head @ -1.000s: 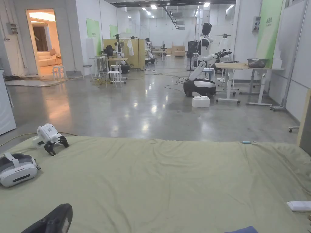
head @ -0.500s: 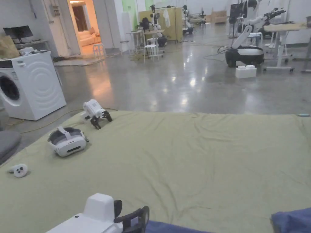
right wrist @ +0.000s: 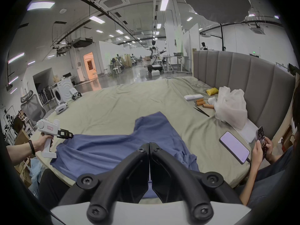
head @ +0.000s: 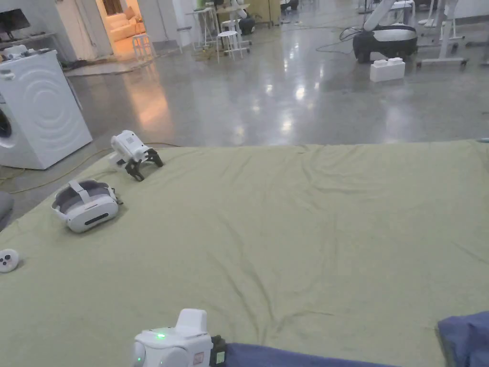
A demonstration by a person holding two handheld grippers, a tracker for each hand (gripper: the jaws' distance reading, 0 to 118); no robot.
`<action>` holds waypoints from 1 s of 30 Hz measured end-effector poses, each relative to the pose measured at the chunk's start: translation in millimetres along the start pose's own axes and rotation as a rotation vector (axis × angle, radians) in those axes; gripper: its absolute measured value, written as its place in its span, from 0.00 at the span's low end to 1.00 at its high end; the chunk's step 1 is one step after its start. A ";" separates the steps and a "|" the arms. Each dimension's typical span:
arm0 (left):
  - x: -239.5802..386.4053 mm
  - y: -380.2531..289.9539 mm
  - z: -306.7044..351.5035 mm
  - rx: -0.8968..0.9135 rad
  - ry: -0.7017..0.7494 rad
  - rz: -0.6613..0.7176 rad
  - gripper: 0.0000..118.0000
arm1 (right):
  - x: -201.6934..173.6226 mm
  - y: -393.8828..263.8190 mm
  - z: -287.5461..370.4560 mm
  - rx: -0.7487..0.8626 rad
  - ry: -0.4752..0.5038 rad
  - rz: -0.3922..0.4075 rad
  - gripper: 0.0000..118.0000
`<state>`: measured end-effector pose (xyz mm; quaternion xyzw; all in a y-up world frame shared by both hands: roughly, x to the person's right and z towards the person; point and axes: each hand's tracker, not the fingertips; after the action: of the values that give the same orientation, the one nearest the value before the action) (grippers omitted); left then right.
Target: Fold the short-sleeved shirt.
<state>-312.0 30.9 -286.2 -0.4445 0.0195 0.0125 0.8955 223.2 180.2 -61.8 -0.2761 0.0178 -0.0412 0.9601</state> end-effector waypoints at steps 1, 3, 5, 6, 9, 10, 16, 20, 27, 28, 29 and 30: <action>4.5 0.0 1.3 0.010 -0.013 -0.027 0.03 | 2.1 -0.2 -3.2 -0.006 -0.004 0.001 0.00; 15.9 -0.1 -3.1 -0.024 -0.017 -0.046 0.02 | 8.2 4.1 -16.3 -0.026 -0.007 -0.011 0.00; 19.8 -0.4 -11.4 -0.044 0.005 -0.059 0.02 | 17.4 13.4 -40.5 -0.041 0.001 -0.023 0.00; 18.3 1.6 -12.8 -0.054 0.011 -0.061 0.01 | 23.0 21.6 -58.5 -0.061 0.005 -0.020 0.00; 14.3 5.3 -10.7 -0.069 -0.001 -0.043 0.01 | 48.2 43.0 -137.8 -0.198 0.010 -0.023 0.46; 13.3 7.5 -11.4 -0.074 -0.004 -0.038 0.01 | 56.4 46.0 -168.7 -0.271 0.007 -0.019 0.61; 14.7 8.2 -11.7 -0.087 -0.005 -0.055 0.01 | 92.5 25.1 -304.7 -0.579 -0.093 -0.023 0.51; 16.2 9.4 -10.0 -0.090 0.000 -0.078 0.01 | 77.4 31.0 -279.0 -0.506 -0.099 0.007 0.00; -7.8 2.4 83.0 0.094 -0.082 -0.022 0.00 | 82.7 47.6 -201.9 -0.369 -0.036 -0.046 0.00; -12.9 -2.9 99.8 0.114 -0.097 -0.004 0.00 | 75.0 49.6 -176.8 -0.338 -0.033 -0.033 0.00; -19.7 -15.8 120.6 0.135 -0.112 0.011 0.00 | 73.2 44.9 -153.5 -0.327 -0.045 -0.007 0.00; -24.6 -25.3 139.8 0.147 -0.126 0.016 0.00 | 72.4 39.4 -133.4 -0.311 -0.056 0.005 0.00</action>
<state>-332.2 126.8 -180.4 -0.3756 -0.0323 0.0458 0.9251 290.4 136.4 -196.5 -0.4226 -0.0021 -0.0279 0.9059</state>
